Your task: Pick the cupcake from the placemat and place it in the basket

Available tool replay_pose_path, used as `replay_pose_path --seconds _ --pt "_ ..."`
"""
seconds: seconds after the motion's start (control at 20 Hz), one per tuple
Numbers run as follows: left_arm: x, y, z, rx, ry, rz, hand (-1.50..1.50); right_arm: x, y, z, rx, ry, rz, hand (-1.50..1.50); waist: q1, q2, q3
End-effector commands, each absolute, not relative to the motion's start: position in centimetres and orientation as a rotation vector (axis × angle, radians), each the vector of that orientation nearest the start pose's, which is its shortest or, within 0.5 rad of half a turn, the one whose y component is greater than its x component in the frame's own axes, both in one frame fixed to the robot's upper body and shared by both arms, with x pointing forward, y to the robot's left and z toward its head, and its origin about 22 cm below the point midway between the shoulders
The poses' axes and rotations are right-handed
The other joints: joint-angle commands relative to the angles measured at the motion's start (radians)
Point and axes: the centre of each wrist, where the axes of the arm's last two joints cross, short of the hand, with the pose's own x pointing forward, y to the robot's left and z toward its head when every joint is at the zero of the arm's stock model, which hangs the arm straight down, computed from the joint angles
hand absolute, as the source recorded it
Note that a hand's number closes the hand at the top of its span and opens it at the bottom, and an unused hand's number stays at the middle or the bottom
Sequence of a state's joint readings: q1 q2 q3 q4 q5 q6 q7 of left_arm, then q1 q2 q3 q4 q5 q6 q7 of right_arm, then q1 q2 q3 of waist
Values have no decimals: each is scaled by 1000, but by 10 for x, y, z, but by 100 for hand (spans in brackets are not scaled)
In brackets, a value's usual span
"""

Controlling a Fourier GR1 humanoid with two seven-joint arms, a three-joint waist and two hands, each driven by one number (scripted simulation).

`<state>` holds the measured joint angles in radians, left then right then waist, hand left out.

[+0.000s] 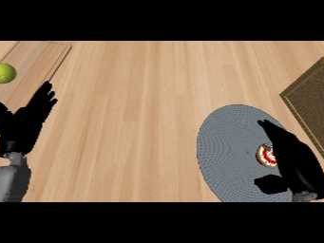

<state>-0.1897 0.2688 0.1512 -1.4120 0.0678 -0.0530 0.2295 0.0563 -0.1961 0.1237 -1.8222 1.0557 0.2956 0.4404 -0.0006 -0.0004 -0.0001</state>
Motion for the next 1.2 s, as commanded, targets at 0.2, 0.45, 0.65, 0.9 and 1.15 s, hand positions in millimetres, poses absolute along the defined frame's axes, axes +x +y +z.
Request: replay_pose_path --seconds 0.2,0.45,0.65,0.9,1.15 --pt "285 301 23 196 -1379 -76 0 228 -236 23 -982 -966 1083 150 -1 0 0" --pt "289 311 42 192 -1380 -69 0 236 -243 35 -976 -958 1118 150 0 0 0" --pt "298 330 43 177 -1375 -57 0 260 -193 19 -978 -929 1000 150 7 3 0" --pt "301 301 45 139 -1424 -137 0 309 -181 59 -1019 -835 500 150 93 29 4" --pt "310 281 46 115 -1435 -175 0 351 -150 91 -1018 -870 226 150 119 33 3"
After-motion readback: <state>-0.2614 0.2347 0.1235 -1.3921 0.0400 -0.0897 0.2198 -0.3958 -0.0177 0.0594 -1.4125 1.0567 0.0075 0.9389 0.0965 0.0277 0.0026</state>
